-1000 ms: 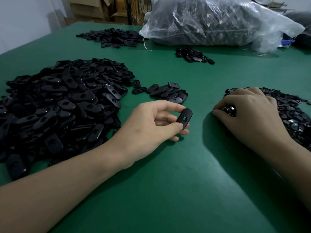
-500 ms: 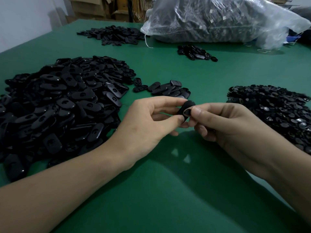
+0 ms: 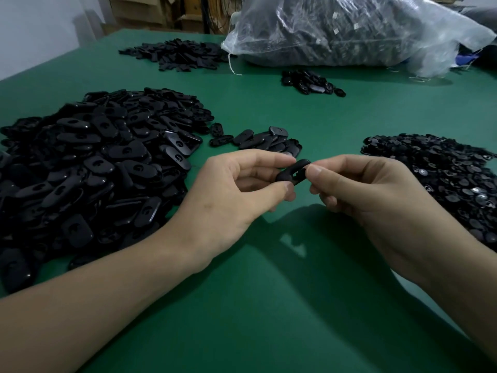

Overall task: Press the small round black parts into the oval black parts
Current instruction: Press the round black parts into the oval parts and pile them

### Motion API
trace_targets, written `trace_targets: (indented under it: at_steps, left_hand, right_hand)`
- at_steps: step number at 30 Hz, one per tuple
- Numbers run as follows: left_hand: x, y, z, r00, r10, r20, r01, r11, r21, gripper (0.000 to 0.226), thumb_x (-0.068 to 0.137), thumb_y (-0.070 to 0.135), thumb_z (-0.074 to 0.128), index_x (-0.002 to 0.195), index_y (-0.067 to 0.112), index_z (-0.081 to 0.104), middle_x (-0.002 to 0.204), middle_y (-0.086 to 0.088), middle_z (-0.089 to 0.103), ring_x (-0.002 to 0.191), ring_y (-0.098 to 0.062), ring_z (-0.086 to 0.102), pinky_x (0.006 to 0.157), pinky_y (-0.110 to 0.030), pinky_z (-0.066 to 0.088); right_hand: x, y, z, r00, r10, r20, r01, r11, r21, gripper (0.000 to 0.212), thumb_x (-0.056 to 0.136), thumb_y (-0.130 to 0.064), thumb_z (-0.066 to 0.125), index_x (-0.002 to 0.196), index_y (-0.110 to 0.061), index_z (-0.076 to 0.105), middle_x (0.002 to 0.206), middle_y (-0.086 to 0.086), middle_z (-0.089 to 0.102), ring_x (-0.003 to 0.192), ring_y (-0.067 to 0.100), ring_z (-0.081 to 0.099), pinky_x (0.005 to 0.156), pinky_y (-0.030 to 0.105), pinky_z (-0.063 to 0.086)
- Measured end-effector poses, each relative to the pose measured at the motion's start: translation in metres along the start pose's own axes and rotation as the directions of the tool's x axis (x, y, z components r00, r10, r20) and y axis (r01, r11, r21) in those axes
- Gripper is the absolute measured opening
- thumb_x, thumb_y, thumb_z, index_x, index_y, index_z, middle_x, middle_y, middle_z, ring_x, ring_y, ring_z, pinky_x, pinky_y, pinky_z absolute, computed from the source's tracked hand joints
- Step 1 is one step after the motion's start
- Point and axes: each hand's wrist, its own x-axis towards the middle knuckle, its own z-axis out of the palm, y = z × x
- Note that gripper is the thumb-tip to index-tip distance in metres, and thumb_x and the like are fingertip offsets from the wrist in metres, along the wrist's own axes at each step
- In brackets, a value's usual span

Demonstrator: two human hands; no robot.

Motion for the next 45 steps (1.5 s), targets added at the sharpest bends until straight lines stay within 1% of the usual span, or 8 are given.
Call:
trace_targets:
  at_steps: [3, 9, 14, 23, 33, 38, 42, 45]
  left_hand:
    - [0.000, 0.000, 0.000, 1.000, -0.005, -0.002, 0.005, 1.000, -0.016, 0.027, 0.089, 0.002, 0.077, 0.110, 0.017, 0.075, 0.092, -0.002, 0.080, 0.088, -0.015, 0.078, 0.072, -0.018, 0.056]
    - [0.000, 0.001, 0.001, 1.000, -0.017, -0.001, 0.017, 0.999, -0.045, 0.028, 0.084, 0.004, 0.081, 0.109, 0.017, 0.076, 0.096, -0.003, 0.080, 0.091, -0.019, 0.077, 0.074, -0.021, 0.058]
    - [0.001, 0.001, 0.001, 1.000, -0.027, 0.007, 0.027, 0.998, -0.055, 0.027, 0.083, 0.003, 0.082, 0.107, 0.016, 0.076, 0.095, -0.002, 0.080, 0.091, -0.018, 0.078, 0.075, -0.022, 0.060]
    - [0.000, 0.000, 0.001, 0.999, -0.031, 0.020, 0.032, 0.997, -0.063, 0.026, 0.085, 0.003, 0.080, 0.106, 0.016, 0.076, 0.093, -0.001, 0.081, 0.091, -0.017, 0.078, 0.074, -0.022, 0.060]
    - [0.001, -0.002, 0.001, 1.000, -0.016, 0.020, 0.017, 0.998, -0.066, 0.025, 0.088, 0.000, 0.077, 0.108, 0.013, 0.074, 0.094, -0.002, 0.080, 0.089, -0.017, 0.078, 0.072, -0.021, 0.059]
    - [0.001, -0.002, 0.001, 0.999, -0.007, 0.033, 0.009, 0.998, -0.057, 0.024, 0.088, 0.000, 0.076, 0.108, 0.014, 0.074, 0.094, 0.000, 0.080, 0.089, -0.016, 0.078, 0.073, -0.022, 0.060]
    - [0.000, -0.002, 0.001, 0.999, -0.011, 0.032, 0.013, 0.998, -0.058, 0.024, 0.089, -0.002, 0.075, 0.108, 0.013, 0.074, 0.096, 0.000, 0.080, 0.089, -0.016, 0.078, 0.072, -0.022, 0.059]
    - [0.000, -0.001, 0.001, 1.000, -0.006, 0.030, 0.007, 0.999, -0.042, 0.021, 0.090, -0.001, 0.074, 0.106, 0.013, 0.075, 0.095, -0.002, 0.080, 0.090, -0.016, 0.078, 0.073, -0.023, 0.060]
  right_hand:
    - [0.001, 0.003, -0.001, 0.997, -0.053, -0.054, 0.049, 0.996, -0.076, 0.026, 0.069, -0.040, 0.079, 0.082, -0.019, 0.081, 0.070, 0.000, 0.069, 0.062, 0.009, 0.051, 0.061, 0.018, 0.043]
    - [0.000, 0.004, 0.002, 0.993, -0.100, -0.054, 0.093, 0.989, -0.118, 0.023, 0.071, -0.041, 0.078, 0.083, -0.021, 0.081, 0.064, -0.004, 0.066, 0.057, 0.007, 0.050, 0.056, 0.014, 0.041]
    - [0.000, 0.005, 0.004, 0.988, -0.132, -0.077, 0.121, 0.984, -0.134, 0.013, 0.077, -0.033, 0.080, 0.080, -0.020, 0.080, 0.059, -0.006, 0.063, 0.053, 0.006, 0.048, 0.052, 0.013, 0.039]
    - [-0.002, 0.006, 0.006, 0.986, -0.139, -0.089, 0.126, 0.982, -0.137, 0.007, 0.082, -0.028, 0.080, 0.081, -0.021, 0.080, 0.067, -0.003, 0.071, 0.057, 0.002, 0.054, 0.055, 0.011, 0.041]
    - [-0.004, 0.008, 0.010, 0.980, -0.173, -0.102, 0.155, 0.974, -0.165, 0.005, 0.084, -0.026, 0.080, 0.083, -0.021, 0.079, 0.075, 0.005, 0.074, 0.065, 0.009, 0.060, 0.061, 0.019, 0.047]
    - [-0.004, 0.010, 0.009, 0.982, -0.136, -0.132, 0.123, 0.987, -0.101, 0.014, 0.079, -0.023, 0.083, 0.083, -0.017, 0.072, 0.072, -0.004, 0.069, 0.064, 0.008, 0.059, 0.060, 0.018, 0.047]
    - [-0.002, 0.009, 0.008, 0.990, -0.053, -0.131, 0.049, 0.998, -0.031, 0.032, 0.070, -0.032, 0.085, 0.094, -0.020, 0.068, 0.075, 0.000, 0.071, 0.064, 0.010, 0.059, 0.064, 0.022, 0.047]
    - [-0.002, 0.007, 0.007, 0.996, -0.050, -0.070, 0.050, 0.999, 0.001, 0.027, 0.070, -0.031, 0.081, 0.091, -0.016, 0.073, 0.075, -0.003, 0.071, 0.065, 0.006, 0.062, 0.065, 0.016, 0.049]
